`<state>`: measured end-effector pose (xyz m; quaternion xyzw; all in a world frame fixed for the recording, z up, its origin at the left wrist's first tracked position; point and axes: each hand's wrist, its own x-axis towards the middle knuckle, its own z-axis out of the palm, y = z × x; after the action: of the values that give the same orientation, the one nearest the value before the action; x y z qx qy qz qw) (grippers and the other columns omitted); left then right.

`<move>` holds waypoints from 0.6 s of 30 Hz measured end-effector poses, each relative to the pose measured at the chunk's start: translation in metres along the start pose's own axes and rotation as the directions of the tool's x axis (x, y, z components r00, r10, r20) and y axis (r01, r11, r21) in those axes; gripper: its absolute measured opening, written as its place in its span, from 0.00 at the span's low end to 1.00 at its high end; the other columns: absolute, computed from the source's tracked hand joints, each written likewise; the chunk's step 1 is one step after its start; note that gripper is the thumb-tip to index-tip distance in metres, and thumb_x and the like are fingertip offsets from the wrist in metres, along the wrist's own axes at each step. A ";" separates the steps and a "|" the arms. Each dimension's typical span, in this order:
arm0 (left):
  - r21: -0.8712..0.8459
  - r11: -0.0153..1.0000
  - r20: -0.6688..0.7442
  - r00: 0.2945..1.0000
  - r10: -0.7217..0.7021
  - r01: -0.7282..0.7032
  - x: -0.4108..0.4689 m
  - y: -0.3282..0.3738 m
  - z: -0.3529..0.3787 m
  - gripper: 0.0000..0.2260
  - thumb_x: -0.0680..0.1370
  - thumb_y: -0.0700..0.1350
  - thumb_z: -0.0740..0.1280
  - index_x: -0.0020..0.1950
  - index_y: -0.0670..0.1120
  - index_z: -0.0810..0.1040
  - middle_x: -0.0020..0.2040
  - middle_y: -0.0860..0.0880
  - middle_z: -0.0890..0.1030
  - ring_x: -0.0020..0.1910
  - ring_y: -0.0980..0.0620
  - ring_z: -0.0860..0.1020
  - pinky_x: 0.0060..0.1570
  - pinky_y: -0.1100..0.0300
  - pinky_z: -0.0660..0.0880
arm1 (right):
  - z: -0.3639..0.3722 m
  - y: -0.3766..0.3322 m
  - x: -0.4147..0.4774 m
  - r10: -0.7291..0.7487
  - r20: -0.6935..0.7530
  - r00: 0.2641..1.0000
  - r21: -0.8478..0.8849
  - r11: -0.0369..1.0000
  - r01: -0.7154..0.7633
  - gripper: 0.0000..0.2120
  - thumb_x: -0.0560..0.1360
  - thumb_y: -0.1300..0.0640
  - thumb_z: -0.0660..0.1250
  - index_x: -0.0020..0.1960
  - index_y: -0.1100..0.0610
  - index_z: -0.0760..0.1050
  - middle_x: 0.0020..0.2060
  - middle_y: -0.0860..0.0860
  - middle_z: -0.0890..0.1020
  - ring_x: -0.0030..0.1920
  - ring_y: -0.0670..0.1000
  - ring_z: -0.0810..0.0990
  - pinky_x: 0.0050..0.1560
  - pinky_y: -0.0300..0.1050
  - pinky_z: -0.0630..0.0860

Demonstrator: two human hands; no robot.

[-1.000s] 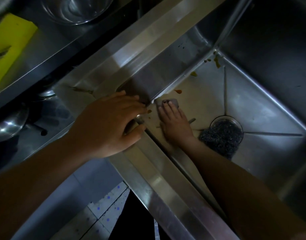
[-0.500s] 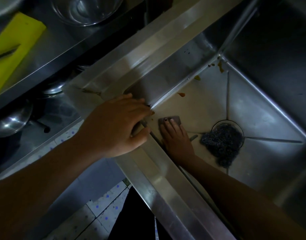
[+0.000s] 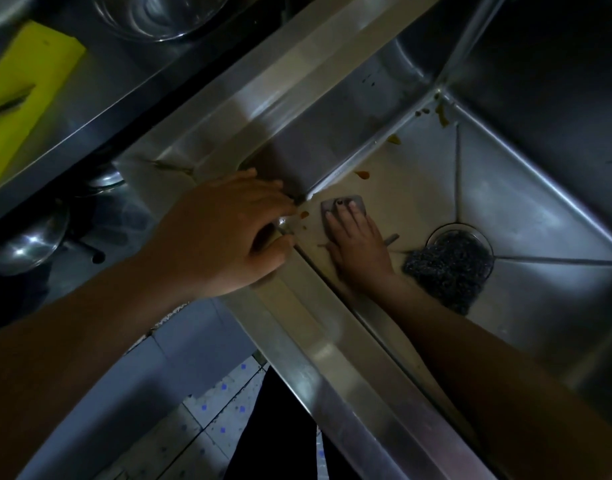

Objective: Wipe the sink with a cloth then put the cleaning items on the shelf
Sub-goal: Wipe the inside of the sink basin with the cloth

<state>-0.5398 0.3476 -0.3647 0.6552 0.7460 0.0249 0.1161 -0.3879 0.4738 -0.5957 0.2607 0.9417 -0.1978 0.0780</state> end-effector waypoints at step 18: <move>-0.098 0.994 -0.009 0.998 -0.058 0.057 -0.003 -0.003 0.004 0.23 0.72 0.56 0.57 0.63 0.48 0.75 0.65 0.46 0.75 0.66 0.46 0.70 0.62 0.56 0.63 | -0.038 0.015 -0.048 0.159 0.118 0.980 0.253 0.950 -0.184 0.25 0.74 0.59 0.67 0.70 0.55 0.67 0.73 0.53 0.64 0.73 0.53 0.61 0.70 0.38 0.53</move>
<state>-0.5416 0.3438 -0.3691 0.6268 0.7632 0.0621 0.1442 -0.3406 0.4793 -0.5541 0.3399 0.8761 -0.3255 0.1048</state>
